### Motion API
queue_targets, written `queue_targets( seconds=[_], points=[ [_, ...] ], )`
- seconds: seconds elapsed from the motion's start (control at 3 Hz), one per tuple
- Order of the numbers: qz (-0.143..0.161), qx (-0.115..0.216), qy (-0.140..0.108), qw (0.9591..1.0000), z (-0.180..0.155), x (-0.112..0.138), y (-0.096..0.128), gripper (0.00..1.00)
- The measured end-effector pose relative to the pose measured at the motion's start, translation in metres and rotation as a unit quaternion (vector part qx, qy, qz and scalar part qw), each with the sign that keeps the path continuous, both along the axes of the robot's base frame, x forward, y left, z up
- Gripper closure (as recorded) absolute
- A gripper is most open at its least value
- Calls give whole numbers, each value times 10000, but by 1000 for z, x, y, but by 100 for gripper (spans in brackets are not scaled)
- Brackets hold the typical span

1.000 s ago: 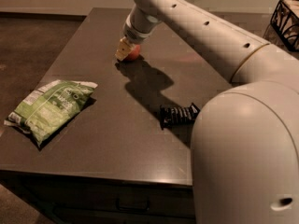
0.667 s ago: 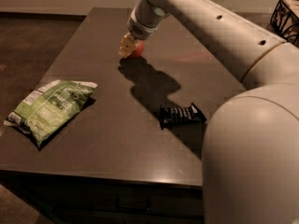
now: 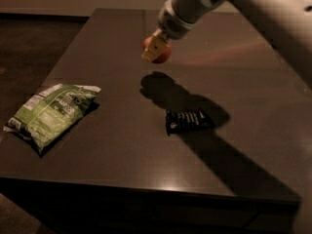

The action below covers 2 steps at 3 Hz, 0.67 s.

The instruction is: Move apple near rxbar chocolate

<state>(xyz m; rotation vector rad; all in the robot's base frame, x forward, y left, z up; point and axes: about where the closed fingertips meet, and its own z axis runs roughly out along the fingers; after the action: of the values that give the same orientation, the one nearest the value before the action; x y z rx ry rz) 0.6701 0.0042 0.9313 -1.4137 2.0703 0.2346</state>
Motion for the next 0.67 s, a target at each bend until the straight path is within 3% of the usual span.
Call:
queue_targets(
  seconds=[0.33, 0.67],
  points=[
    [165, 64, 58, 9998, -11, -43, -38, 100],
    [397, 162, 119, 9990, -37, -69, -69, 100]
  ],
)
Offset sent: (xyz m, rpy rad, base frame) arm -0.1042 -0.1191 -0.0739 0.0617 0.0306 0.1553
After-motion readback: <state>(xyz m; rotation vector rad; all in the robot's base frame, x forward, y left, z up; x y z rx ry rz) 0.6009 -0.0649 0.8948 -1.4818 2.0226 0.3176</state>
